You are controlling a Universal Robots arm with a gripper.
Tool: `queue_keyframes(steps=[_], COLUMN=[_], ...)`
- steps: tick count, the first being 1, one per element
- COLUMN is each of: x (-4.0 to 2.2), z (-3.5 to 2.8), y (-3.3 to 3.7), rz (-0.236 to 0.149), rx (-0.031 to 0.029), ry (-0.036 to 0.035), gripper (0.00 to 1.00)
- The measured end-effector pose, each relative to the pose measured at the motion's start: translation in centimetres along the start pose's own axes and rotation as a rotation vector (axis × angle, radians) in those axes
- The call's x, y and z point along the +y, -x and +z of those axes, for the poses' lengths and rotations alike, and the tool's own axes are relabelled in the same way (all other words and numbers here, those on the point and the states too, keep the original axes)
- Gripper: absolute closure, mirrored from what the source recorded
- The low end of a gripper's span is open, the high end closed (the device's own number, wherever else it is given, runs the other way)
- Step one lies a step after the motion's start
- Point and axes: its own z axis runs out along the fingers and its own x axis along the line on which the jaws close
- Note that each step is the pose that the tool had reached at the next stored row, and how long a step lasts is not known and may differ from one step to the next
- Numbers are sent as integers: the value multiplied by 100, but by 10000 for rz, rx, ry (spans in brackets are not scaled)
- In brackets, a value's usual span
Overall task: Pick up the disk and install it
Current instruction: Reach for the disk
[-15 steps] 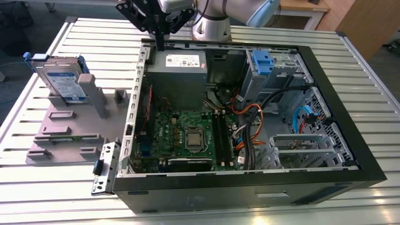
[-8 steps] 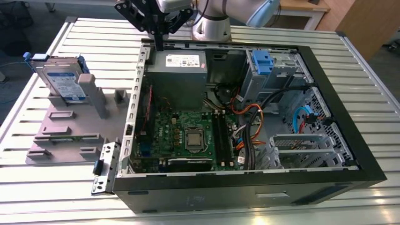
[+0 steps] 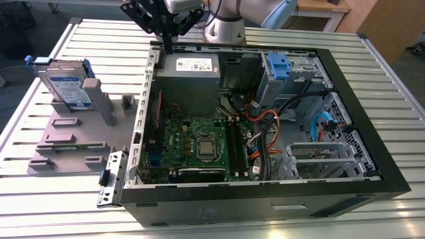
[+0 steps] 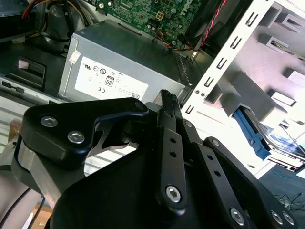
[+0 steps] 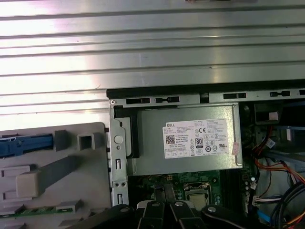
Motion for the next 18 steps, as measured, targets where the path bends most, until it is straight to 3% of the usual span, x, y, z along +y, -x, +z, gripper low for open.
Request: queue_keyframes(steps=[18], x=[-3], z=[-1], y=[-44], rz=[1], rx=[0], ry=[0], gripper=[89])
